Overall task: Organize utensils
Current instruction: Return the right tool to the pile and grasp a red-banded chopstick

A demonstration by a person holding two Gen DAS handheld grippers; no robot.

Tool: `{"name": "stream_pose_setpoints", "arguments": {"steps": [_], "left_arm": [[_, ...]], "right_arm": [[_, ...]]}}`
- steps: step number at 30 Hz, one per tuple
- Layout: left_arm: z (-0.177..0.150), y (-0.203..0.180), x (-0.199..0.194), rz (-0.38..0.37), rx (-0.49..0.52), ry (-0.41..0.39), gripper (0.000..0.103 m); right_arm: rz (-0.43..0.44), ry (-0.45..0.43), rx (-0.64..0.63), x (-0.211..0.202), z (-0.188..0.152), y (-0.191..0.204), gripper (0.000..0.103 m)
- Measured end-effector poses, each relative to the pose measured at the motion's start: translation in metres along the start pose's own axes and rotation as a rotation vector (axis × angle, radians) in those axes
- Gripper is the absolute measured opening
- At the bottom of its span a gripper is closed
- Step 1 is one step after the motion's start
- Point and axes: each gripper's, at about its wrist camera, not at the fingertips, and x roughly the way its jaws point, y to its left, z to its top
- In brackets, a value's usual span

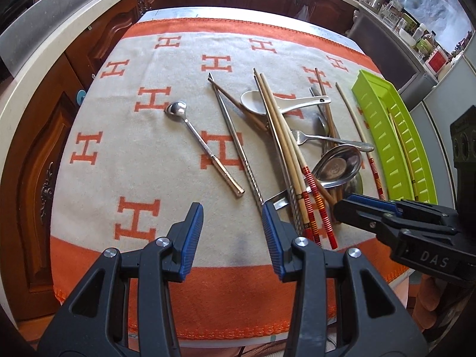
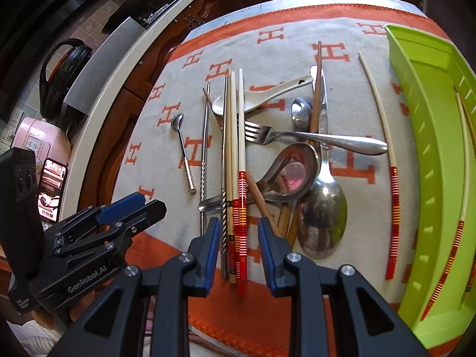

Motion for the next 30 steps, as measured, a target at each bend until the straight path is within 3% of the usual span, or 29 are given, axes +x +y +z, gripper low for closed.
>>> {"name": "stream_pose_setpoints", "arguments": {"steps": [10,12,13,14,30], "left_arm": [[0.001,0.016,0.006,-0.026,-0.017,0.008,0.038],[0.002,0.018,0.007,-0.035,-0.022,0.008,0.038],[0.003,0.019,0.008,-0.039,-0.024,0.007,0.038],[0.004,0.019,0.008,-0.043,-0.026,0.007,0.038],[0.014,0.008,0.018,-0.097,-0.010,0.013,0.038]], "right_arm": [[-0.019,0.027,-0.003,0.024,0.010,0.004,0.026],[-0.022,0.022,-0.005,0.027,0.011,0.004,0.018],[-0.024,0.022,-0.008,0.028,0.011,0.005,0.008],[-0.022,0.019,-0.008,0.027,0.011,0.004,0.006],[-0.017,-0.133,-0.008,-0.009,0.012,-0.004,0.005]]}}
